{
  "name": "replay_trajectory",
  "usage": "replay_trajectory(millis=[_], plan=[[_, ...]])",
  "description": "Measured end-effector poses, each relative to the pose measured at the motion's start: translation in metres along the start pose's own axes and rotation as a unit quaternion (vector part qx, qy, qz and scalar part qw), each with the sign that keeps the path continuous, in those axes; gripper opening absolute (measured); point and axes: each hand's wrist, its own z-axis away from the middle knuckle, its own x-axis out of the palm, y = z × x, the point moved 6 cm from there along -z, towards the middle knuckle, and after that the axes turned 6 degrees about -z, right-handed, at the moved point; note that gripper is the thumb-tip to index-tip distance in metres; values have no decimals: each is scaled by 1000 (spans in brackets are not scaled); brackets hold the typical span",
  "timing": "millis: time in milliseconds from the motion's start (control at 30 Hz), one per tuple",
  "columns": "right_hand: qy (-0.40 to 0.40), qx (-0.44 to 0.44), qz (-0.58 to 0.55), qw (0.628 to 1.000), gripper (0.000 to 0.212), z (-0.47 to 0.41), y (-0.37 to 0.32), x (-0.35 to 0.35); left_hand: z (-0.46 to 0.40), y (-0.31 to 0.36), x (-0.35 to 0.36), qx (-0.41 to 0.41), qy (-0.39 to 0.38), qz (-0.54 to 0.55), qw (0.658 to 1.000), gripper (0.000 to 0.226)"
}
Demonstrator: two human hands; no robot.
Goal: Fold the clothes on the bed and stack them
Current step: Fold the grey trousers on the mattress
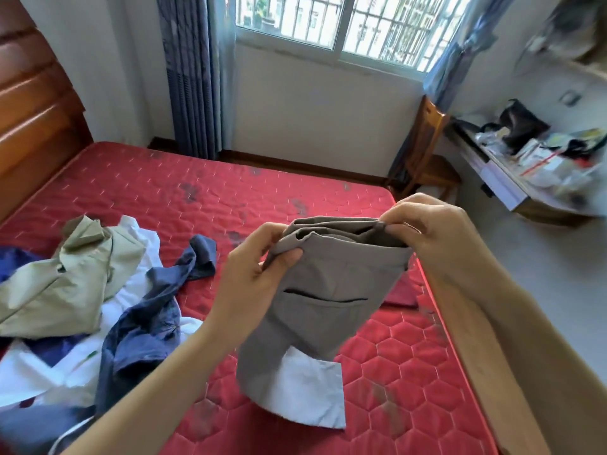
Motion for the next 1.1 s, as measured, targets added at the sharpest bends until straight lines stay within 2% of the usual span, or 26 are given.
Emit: replay_trajectory(millis=[33, 67, 133, 167, 200, 233, 333, 400, 500, 600, 700, 800, 867, 933, 1000, 1067, 1100], plan=[[30, -14, -27, 999, 18, 3, -4, -1, -2, 0, -1, 6, 4, -2, 1000, 10], [31, -24, -37, 999, 34, 5, -9, 1, -5, 0, -1, 13, 5, 0, 1000, 11], [-34, -21, -21, 999, 80, 6, -20, 20, -9, 2, -3, 34, 1, -2, 999, 18], [-68, -17, -4, 998, 98, 4, -24, 30, -11, 3, -4, 42, 0, -5, 999, 24], [-85, -20, 14, 996, 105, -1, -28, 37, -14, 5, -4, 51, -3, -8, 999, 27], [-87, -27, 26, 996, 102, -9, -32, 41, -18, 8, -5, 61, -4, -14, 998, 27], [-48, -87, 52, 994, 55, -35, -46, 43, -29, 19, -10, 90, 2, -35, 995, 22], [-34, -117, 34, 992, 44, -42, -52, 42, -36, 24, -16, 94, 10, -27, 995, 23], [12, -138, 12, 990, 40, -44, -56, 30, -37, 21, -23, 75, 17, 10, 997, 33], [49, -134, 1, 990, 37, -48, -52, 3, -24, 1, -25, 46, 58, 6, 997, 40], [71, -123, 4, 990, 41, -60, -43, -32, -9, -26, -15, 15, 68, -39, 997, 36], [92, -114, 1, 989, 45, -72, -35, -71, -8, -45, 10, 4, 44, -103, 994, 29], [99, -106, 13, 989, 49, -78, -28, -96, -13, -51, 33, -30, 23, -96, 995, 27], [110, -97, 30, 989, 48, -80, -20, -123, -17, -45, 54, -52, 8, -67, 996, 29], [124, -96, 38, 987, 47, -77, -12, -150, -17, -26, 68, -40, 23, -61, 997, 23], [131, -100, 43, 985, 48, -71, -2, -177, -4, -2, 81, -12, 49, -96, 994, 21], [132, -104, 44, 985, 47, -67, 2, -190, 8, 9, 93, -8, 51, -115, 992, 27]])
